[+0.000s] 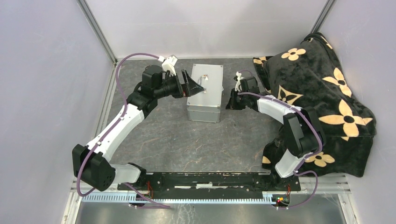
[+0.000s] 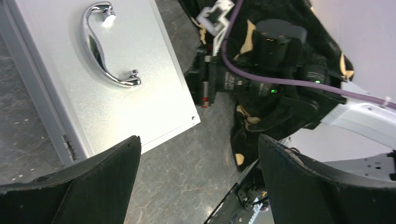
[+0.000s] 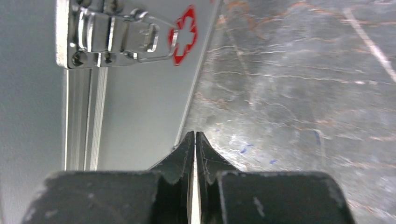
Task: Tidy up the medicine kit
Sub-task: Close the medicine box at the center of the board.
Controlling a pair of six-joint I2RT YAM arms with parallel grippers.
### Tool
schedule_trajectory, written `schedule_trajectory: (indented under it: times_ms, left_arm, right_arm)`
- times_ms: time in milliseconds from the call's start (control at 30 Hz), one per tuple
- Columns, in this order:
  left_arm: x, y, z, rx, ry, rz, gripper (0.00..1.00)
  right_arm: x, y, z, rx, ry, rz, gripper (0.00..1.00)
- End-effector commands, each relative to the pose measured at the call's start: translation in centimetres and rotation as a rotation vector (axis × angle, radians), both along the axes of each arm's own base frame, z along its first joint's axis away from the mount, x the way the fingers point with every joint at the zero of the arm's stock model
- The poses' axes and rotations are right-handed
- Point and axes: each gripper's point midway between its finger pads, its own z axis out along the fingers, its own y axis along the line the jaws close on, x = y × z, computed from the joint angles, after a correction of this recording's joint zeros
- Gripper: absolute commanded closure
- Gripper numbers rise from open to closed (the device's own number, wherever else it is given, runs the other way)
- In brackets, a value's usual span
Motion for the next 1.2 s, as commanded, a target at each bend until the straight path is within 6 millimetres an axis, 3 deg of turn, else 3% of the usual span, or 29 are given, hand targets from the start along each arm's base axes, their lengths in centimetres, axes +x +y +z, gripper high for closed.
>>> schedule_trajectory:
  times_ms: [0, 133, 267, 433, 667, 833, 1067, 1167]
  left_arm:
    - [1.0, 0.6, 0.7, 0.068, -0.073, 0.014, 0.0]
    - [2.3, 0.5, 0.0, 0.146, -0.086, 0.008, 0.0]
    - [4.1, 1.0, -1.9, 0.267, -0.061, 0.057, 0.0]
    - [5.6, 1.7, -3.2, 0.323, -0.047, 0.12, 0.0]
    - [6.5, 2.5, -4.2, 0.409, -0.048, 0.148, 0.02]
    - [7.9, 3.4, -5.7, 0.502, -0.038, 0.182, 0.0]
    - [10.0, 2.9, -8.1, 0.563, -0.022, 0.169, 0.0]
    - [10.5, 2.7, -8.7, 0.578, -0.019, 0.161, 0.0]
  right_arm:
    - [1.9, -3.1, 2.6, -0.056, -0.124, -0.148, 0.91]
    - [2.0, -5.0, 4.1, -0.045, -0.188, -0.199, 0.9]
    - [2.0, -5.3, 5.6, 0.032, -0.247, -0.184, 0.86]
    - [1.4, -3.0, 4.8, 0.152, -0.195, -0.076, 0.87]
    - [0.4, -0.6, 3.7, 0.256, -0.159, -0.068, 0.89]
    - [-0.3, 1.6, 3.9, 0.283, -0.154, -0.03, 0.89]
    - [-1.7, 5.4, 4.9, 0.336, -0.163, 0.062, 0.88]
    - [-2.6, 5.5, 5.3, 0.356, -0.195, 0.1, 0.88]
